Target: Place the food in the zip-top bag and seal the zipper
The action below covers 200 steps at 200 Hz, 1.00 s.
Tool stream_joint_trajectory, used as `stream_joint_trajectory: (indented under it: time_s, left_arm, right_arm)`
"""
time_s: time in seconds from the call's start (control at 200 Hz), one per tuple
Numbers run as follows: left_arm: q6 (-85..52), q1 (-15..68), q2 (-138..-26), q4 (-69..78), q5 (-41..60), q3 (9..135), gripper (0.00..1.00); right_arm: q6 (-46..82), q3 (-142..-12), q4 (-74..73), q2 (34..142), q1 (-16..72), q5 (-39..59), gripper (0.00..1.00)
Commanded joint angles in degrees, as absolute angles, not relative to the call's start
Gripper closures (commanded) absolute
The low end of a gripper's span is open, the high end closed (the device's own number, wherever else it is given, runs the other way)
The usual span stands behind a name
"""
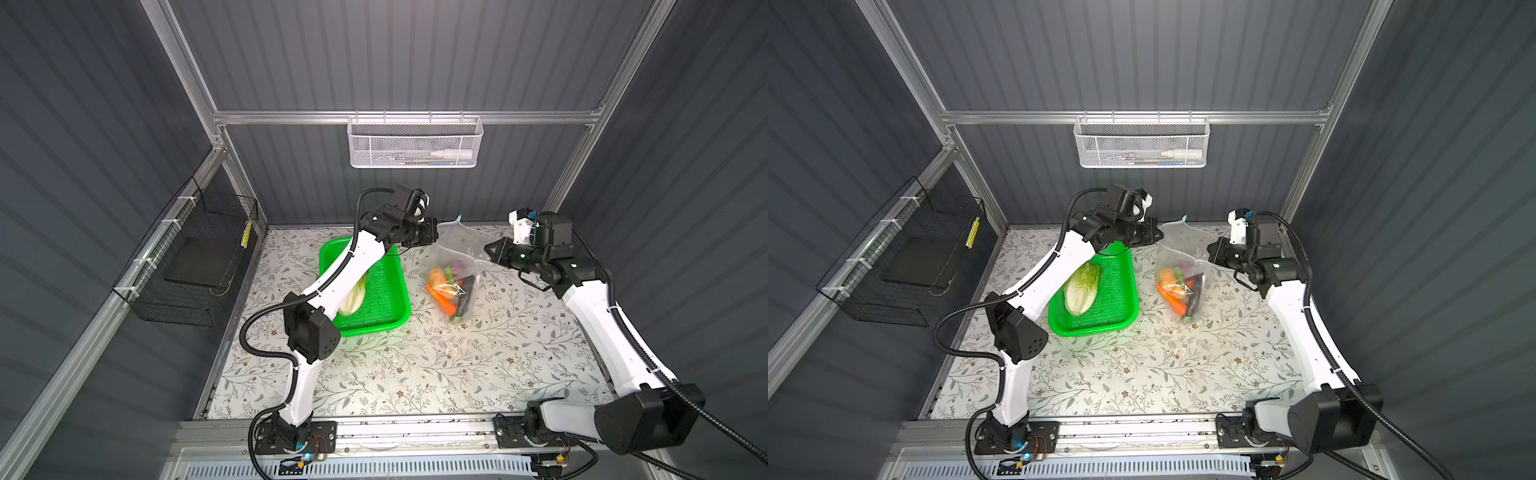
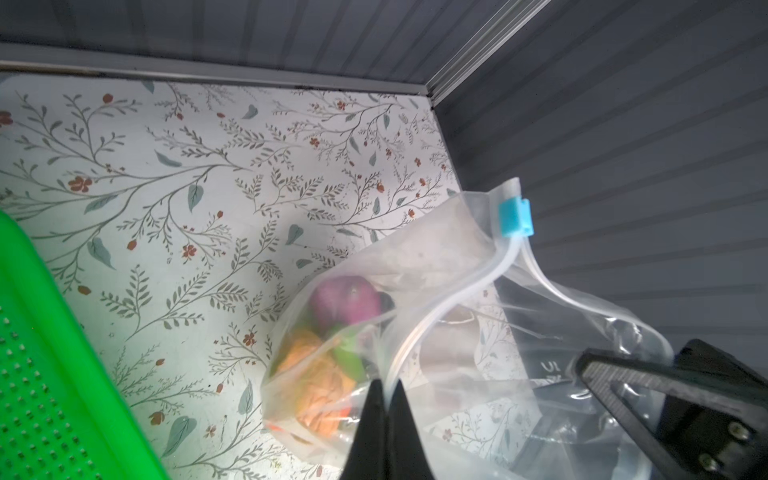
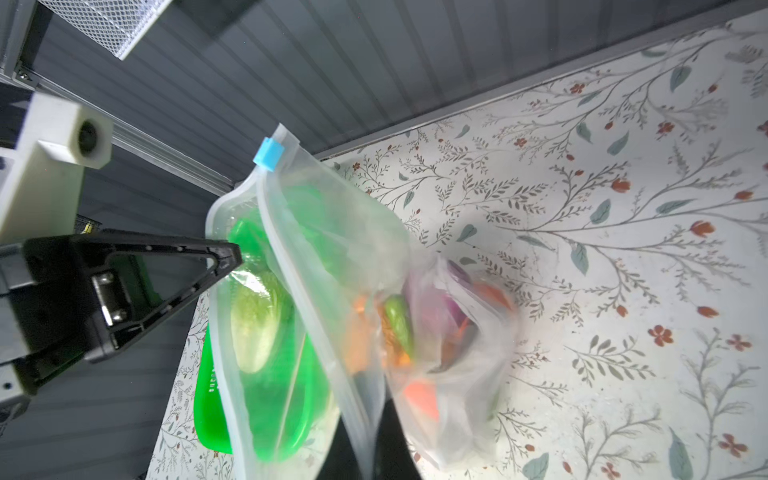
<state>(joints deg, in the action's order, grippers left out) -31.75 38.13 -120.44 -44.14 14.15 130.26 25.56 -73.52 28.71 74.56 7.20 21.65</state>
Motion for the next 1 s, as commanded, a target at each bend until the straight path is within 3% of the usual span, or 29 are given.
stream_joint_trajectory:
  time_s: [0.0, 0.08, 0.17, 0.215, 0.25, 0.29, 0.385, 0.665, 0.85, 0.995]
  left_arm:
    - [-31.0, 37.5, -118.4, -44.7, 13.0, 129.7, 1.0]
    - [-31.1, 36.7, -118.0, -44.8, 12.8, 129.3, 1.0]
    - [-31.8, 36.0, -117.5, -44.2, 13.2, 128.7, 0.88]
    - [-32.0, 35.8, -117.2, -44.0, 13.3, 128.4, 0.71]
    - [-32.1, 35.5, -116.9, -44.2, 13.0, 128.4, 0.45]
    - [-32.3, 35.1, -116.5, -44.6, 12.0, 128.3, 0.27]
    - [-32.5, 32.9, -114.4, -45.0, 9.8, 126.4, 0.01]
    - [-25.9, 25.7, -106.7, -49.2, -5.5, 115.9, 0.0]
    - [-22.1, 24.3, -107.7, -55.2, -14.1, 110.1, 0.0]
    - [-22.8, 24.3, -110.1, -59.0, -15.5, 106.6, 0.0]
  right_arm:
    - [28.9, -72.0, 26.0, 74.7, 7.0, 25.0, 1.0]
    - [29.7, -72.1, 25.1, 75.5, 7.0, 26.1, 1.0]
    - [30.3, -72.2, 25.0, 76.4, 7.2, 27.4, 1.0]
    - [30.5, -72.0, 25.0, 76.6, 7.3, 27.5, 1.0]
    - [30.6, -72.0, 24.8, 76.6, 7.4, 27.5, 1.0]
    - [30.9, -71.7, 24.5, 76.5, 7.6, 27.5, 1.0]
    - [31.3, -71.7, 23.8, 76.6, 7.7, 27.4, 1.0]
    - [32.5, -71.9, 22.5, 77.4, 8.4, 27.5, 1.0]
    - [33.1, -72.5, 22.6, 78.5, 8.8, 27.9, 1.0]
    - [33.9, -72.5, 20.6, 79.2, 9.1, 28.2, 1.0]
